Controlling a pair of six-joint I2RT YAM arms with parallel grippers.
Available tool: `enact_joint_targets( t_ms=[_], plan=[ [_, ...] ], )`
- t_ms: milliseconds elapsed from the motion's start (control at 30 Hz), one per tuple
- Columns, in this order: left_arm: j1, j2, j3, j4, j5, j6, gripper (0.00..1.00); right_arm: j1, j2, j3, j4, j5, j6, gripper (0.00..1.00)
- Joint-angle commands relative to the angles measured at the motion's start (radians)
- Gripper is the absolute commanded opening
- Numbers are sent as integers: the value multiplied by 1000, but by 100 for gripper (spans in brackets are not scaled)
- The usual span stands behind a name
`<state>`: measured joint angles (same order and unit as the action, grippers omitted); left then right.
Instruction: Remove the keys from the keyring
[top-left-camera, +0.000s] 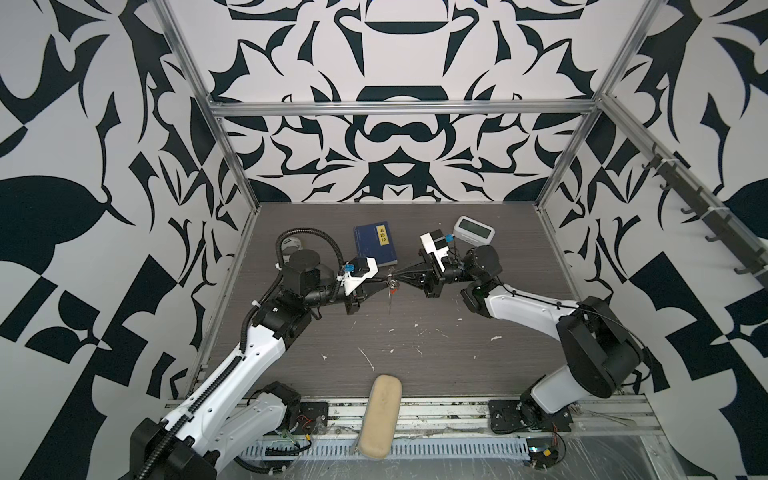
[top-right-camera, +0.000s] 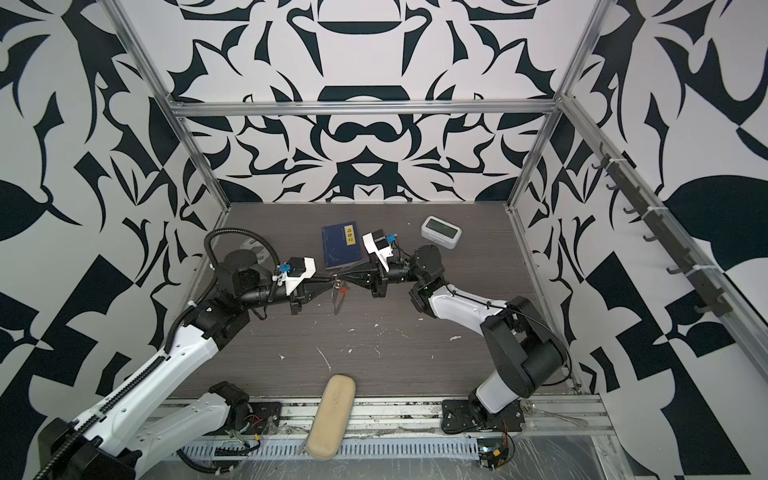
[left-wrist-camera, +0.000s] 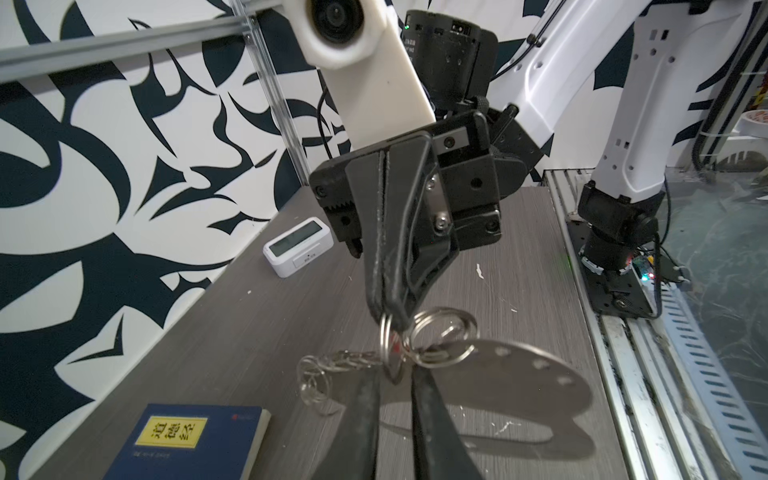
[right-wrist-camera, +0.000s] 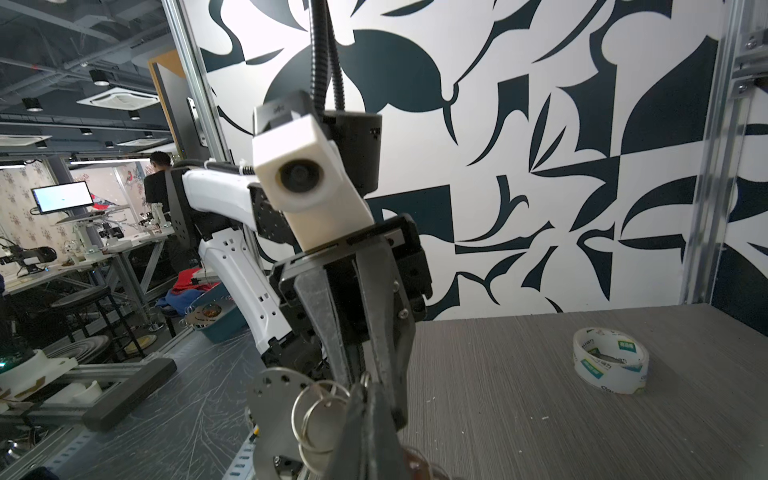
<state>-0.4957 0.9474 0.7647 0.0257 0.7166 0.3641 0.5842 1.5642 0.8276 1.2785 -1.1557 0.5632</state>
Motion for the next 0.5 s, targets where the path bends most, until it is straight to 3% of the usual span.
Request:
enact_joint_targets(
  t_ms=[0,467],
  plan=[
    [1,-24,-18,98,-2,-40,19,0,3,42,145,22,82,0],
    [9,6,-4,152,6,-101,17,4,0,47,144,25,96,0]
  ],
)
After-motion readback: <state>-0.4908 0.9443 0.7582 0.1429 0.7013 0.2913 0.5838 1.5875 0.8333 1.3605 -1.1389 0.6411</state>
